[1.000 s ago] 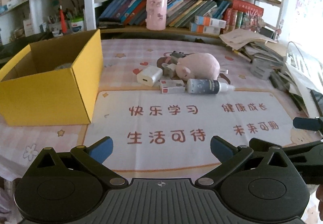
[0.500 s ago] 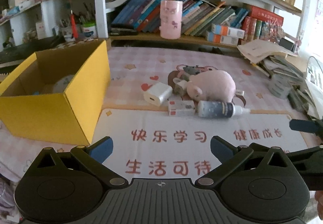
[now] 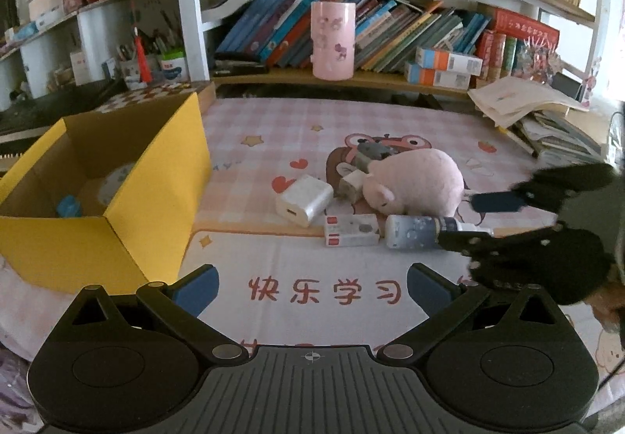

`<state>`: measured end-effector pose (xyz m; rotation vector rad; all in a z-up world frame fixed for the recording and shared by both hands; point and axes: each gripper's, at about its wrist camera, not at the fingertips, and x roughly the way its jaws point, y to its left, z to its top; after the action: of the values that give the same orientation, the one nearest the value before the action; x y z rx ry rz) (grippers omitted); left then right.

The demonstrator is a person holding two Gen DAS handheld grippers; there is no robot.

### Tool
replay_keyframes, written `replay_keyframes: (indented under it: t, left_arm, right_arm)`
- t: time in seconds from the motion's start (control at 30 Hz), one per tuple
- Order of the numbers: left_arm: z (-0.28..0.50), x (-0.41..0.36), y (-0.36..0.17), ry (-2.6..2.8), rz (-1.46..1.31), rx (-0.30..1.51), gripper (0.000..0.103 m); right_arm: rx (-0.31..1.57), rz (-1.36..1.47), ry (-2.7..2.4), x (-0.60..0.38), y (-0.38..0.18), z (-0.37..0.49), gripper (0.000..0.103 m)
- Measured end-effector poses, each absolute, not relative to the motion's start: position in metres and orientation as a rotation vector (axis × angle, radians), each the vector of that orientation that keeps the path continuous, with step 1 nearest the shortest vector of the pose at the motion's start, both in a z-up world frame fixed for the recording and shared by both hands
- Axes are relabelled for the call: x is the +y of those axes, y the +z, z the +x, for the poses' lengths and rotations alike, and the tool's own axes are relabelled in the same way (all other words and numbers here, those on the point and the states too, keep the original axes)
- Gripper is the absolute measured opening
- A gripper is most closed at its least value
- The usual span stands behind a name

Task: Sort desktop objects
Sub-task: 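Close the right tool around the spray bottle and lift it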

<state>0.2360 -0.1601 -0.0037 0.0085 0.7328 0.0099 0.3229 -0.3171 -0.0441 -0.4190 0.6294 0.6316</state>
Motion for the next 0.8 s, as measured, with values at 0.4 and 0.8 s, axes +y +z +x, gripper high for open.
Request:
replay_keyframes:
  t: [0.4, 0.8]
  left_arm:
    - [0.238, -0.158, -0.009, 0.055, -0.01, 0.764, 0.103]
    - [0.27, -0.164, -0.024, 0.023, -0.007, 0.766, 0.103]
  right_arm:
    - [0.681, -0.586, 0.772, -0.285, -0.068, 0.362, 0.041]
    - [0.813, -0.562, 0.728, -0.303, -0.07, 0.358, 0.03]
